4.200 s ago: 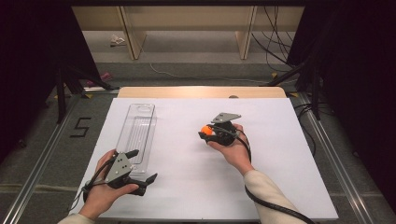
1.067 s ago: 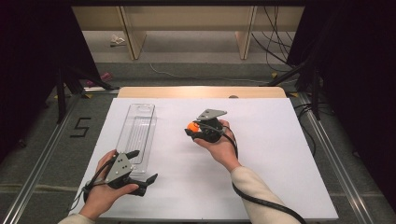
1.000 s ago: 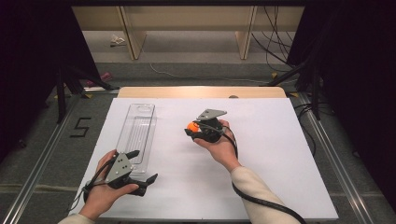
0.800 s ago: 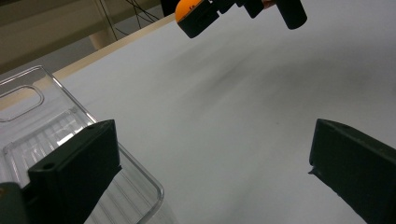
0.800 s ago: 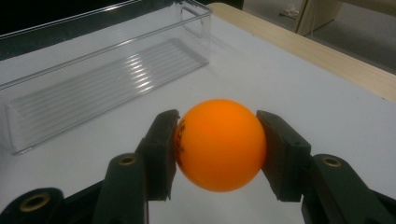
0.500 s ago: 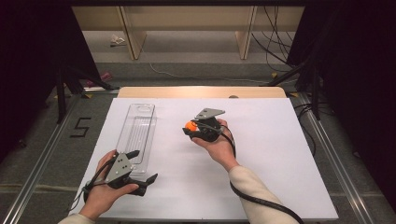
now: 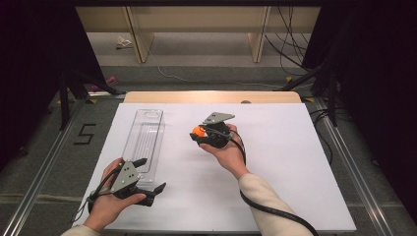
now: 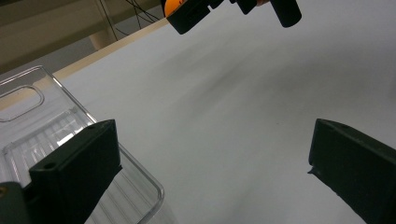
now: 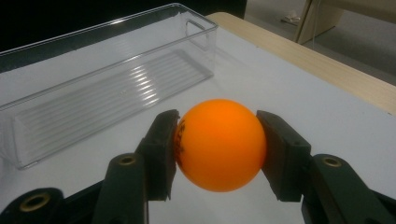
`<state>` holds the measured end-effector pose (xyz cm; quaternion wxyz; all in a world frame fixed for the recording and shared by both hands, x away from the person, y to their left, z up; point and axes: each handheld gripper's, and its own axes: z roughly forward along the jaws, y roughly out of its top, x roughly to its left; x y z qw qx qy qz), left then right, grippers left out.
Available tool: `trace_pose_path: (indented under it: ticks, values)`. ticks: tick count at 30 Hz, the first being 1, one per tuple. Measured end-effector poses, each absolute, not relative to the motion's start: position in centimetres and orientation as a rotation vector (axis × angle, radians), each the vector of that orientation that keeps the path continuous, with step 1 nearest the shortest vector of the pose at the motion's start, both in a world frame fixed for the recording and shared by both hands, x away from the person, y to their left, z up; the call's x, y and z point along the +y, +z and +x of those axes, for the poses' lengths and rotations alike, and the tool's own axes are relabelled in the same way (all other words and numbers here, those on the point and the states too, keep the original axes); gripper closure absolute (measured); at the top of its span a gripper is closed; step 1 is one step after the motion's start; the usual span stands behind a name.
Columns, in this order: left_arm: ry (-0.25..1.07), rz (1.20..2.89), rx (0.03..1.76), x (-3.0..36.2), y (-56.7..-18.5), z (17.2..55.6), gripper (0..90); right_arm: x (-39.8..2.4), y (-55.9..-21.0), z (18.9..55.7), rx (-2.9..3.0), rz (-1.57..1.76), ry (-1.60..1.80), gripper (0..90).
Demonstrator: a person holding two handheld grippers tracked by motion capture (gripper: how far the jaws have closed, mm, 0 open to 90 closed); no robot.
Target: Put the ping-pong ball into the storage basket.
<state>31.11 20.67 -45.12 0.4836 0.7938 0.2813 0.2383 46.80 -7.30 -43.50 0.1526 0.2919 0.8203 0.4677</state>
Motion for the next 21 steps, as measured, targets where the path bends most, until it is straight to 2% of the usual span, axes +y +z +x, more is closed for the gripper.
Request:
trace_pose_path:
  ticks: [21]
  values:
    - [0.581,1.932,0.685,20.67,-45.1,31.13,1.9,-6.31,-42.81,47.03,2.359,0.816,1.347,51.3]
